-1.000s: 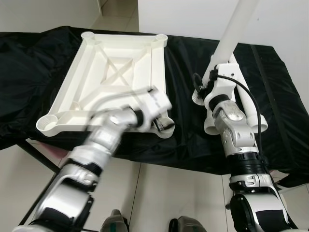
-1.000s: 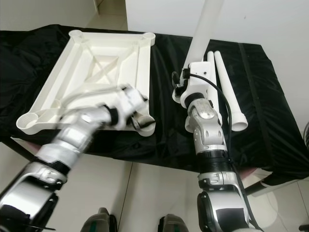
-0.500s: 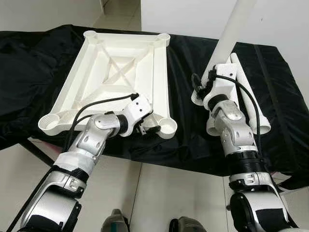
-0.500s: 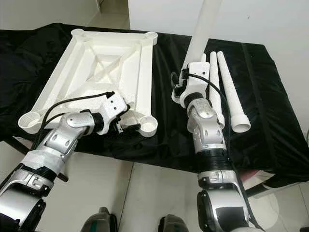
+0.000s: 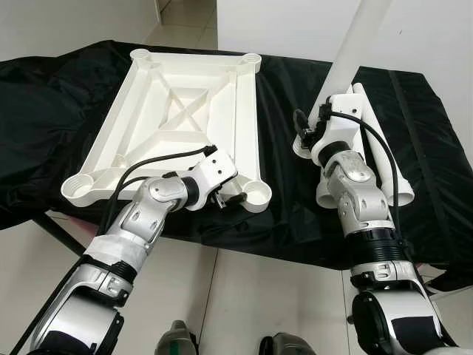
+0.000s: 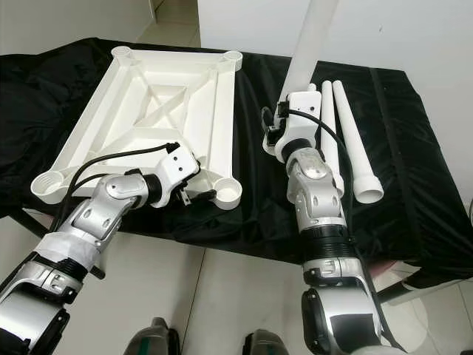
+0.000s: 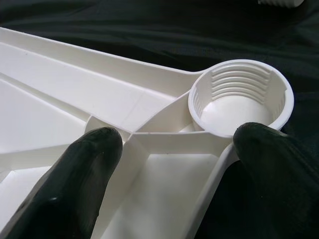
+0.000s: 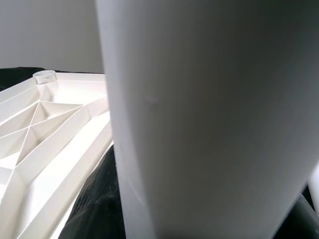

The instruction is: Building children table

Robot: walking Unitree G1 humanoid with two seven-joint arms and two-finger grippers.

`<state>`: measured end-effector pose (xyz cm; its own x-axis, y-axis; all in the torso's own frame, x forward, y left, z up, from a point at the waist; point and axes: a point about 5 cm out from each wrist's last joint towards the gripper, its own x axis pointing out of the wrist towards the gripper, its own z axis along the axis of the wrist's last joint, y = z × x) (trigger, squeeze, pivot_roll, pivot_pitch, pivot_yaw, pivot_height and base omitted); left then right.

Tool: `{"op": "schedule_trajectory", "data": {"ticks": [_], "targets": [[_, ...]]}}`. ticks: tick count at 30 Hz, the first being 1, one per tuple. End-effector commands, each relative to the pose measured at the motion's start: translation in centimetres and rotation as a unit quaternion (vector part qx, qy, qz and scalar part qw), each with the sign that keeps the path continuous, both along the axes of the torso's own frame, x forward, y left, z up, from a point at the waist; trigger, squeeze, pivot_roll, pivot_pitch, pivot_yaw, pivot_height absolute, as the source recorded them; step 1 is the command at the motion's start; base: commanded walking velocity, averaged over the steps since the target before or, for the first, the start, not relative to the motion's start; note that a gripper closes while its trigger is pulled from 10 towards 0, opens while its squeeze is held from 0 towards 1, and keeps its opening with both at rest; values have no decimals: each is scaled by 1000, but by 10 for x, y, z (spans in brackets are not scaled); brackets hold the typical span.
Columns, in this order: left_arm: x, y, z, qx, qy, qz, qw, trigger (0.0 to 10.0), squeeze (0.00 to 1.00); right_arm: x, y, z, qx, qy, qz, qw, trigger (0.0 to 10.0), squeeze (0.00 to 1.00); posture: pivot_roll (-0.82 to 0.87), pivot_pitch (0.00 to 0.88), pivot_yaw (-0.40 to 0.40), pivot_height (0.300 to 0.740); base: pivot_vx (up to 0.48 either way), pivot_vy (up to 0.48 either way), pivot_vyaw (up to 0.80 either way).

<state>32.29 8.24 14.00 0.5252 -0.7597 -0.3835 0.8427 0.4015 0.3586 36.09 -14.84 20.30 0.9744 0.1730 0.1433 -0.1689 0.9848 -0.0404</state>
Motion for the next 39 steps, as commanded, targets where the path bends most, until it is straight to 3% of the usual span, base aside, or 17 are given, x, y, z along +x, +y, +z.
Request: {"op": "schedule_trajectory", "data": {"ticks": [1,2,4,8,18,26,33,39], "targets": [[-14,0,-22,17,69,-36,997,10000,0,0,0,2,-5,-8,1,1000,10000,0,-21,12,36,740,0,0,0],[-14,0,-22,17,69,-36,997,10000,0,0,0,2,-5,-8,1,1000,10000,0,-21,12,36,740,0,0,0],[-14,0,-10,-25,65,-45,997,10000,0,-1,0,1,-5,-8,-1,1000,10000,0,-23,9,40,740,0,0,0],[-16,4,-6,-42,68,-52,995,10000,0,-2,1,0,-4,-7,1,1000,10000,0,-21,7,42,740,0,0,0],[-27,8,-17,-22,89,-65,994,10000,0,-2,4,-1,-7,-5,6,1000,10000,0,-16,6,38,740,0,0,0],[-21,2,-23,-3,87,-40,995,10000,0,-2,7,-2,-9,-4,11,1000,10000,0,-16,5,36,740,0,0,0],[-6,-12,-24,-4,87,-2,996,10000,0,-4,8,-2,-9,-4,14,1000,10000,0,-31,17,34,740,0,0,0],[-2,-40,-21,-4,75,-19,997,10000,0,-5,8,-3,-9,1,14,1000,10000,0,-45,48,34,740,0,0,0]]}}
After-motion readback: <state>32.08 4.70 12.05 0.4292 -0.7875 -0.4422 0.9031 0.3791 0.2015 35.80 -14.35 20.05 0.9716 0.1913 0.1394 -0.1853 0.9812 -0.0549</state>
